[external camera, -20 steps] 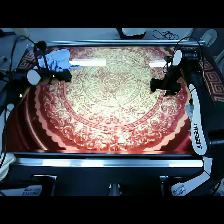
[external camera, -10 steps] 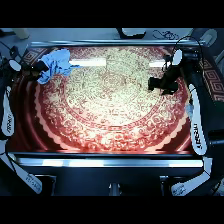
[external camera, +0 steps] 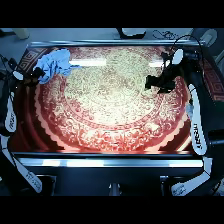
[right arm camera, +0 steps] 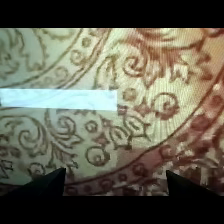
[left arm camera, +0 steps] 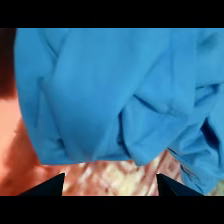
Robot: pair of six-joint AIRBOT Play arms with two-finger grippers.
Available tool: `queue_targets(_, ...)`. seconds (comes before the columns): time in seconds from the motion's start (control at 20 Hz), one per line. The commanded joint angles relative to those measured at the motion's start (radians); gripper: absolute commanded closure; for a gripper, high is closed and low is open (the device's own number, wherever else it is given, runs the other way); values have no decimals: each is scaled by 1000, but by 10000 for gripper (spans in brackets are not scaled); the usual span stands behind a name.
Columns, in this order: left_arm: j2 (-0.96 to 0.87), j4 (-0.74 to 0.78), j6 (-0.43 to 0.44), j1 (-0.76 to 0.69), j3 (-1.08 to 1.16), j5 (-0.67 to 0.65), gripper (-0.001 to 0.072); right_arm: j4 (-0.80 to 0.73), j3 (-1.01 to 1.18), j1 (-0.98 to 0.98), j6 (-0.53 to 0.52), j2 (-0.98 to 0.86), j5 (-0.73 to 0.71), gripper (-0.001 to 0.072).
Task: Fold the shirts.
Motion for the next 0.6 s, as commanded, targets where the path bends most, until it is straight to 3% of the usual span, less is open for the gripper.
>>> queue_targets(0.0, -25, 35, -48, 27, 0, 66, 10, 7, 1, 1, 0, -1, 3, 44)
queue_targets(0.05, -36, 24, -60, 28, 0, 86, 11, 7, 1, 1, 0, -1, 2, 61)
queue_targets(0.15, -62, -21, -60, 23, 0, 120, 24, 8, 1, 1, 5, -1, 2, 230)
queue_targets(0.45, -106, -140, -60, 5, 0, 232, 51, 30, 1, 1, 12, -1, 5, 223)
queue_targets(0.55, -118, -146, -93, 5, 0, 228, 324, 35, 1, 1, 11, 0, 10, 223)
